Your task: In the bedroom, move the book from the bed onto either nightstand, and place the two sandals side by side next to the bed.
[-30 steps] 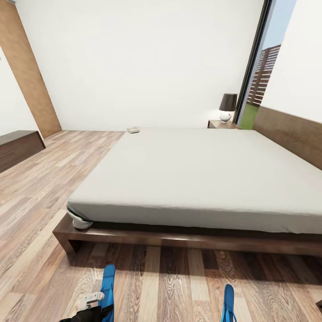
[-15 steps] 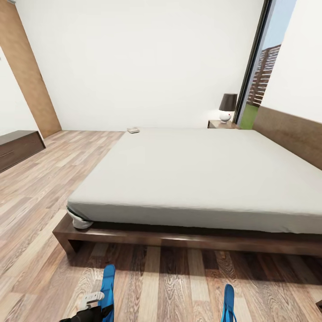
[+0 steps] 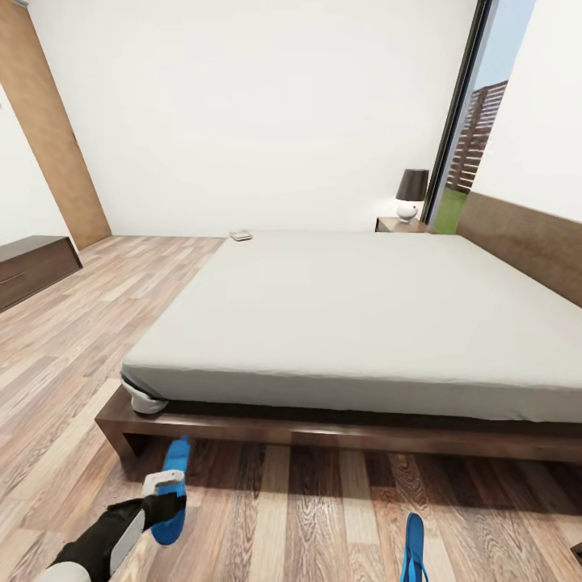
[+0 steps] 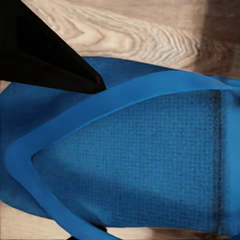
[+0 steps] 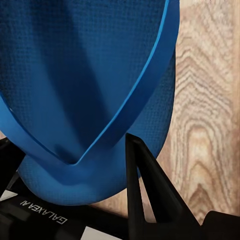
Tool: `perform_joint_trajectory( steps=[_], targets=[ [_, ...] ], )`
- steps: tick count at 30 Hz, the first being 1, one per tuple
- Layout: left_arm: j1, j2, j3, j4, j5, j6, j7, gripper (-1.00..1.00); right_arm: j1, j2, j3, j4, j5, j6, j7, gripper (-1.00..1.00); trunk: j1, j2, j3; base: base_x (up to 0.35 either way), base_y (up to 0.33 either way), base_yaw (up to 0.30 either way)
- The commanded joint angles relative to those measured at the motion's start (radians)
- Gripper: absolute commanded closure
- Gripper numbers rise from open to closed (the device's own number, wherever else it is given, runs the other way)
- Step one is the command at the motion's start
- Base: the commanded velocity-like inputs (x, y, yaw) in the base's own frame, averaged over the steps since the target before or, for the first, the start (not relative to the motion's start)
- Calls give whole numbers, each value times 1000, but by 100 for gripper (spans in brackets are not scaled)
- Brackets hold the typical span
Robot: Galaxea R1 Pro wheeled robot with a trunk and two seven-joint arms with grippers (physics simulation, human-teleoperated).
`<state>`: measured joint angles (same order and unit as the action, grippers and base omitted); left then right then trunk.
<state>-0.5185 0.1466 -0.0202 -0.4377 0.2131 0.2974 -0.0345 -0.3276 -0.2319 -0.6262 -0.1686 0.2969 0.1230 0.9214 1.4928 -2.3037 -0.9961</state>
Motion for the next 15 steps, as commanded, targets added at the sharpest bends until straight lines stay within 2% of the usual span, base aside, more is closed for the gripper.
perform_joint_trajectory(
  steps=[1, 2, 5, 8, 11, 15],
  targets=[
    [0, 0, -3, -46, -24, 43, 10, 100, -1, 0, -9, -2, 5, 10, 5, 100, 0, 0, -1, 0, 0, 0],
    [0, 0, -3, -57, -37, 51, 12, 100, -1, 0, -9, -2, 5, 10, 5, 100, 0, 0, -1, 0, 0, 0],
    [-7, -5, -1, -95, -166, 82, 19, 100, 0, 0, -9, -2, 5, 10, 5, 100, 0, 0, -1, 0, 0, 0],
    [-10, -5, 0, -83, -181, 81, 18, 100, -1, 0, -9, -2, 5, 10, 5, 100, 0, 0, -1, 0, 0, 0],
    [-11, -3, 0, -6, -188, 70, 18, 100, -1, 0, -10, -2, 5, 10, 5, 100, 0, 0, -1, 0, 0, 0],
    [-10, -2, -2, 26, -190, 61, 18, 100, -1, -3, -12, -2, 5, 13, 11, 100, 0, 0, -1, 0, 0, 0]
  ],
)
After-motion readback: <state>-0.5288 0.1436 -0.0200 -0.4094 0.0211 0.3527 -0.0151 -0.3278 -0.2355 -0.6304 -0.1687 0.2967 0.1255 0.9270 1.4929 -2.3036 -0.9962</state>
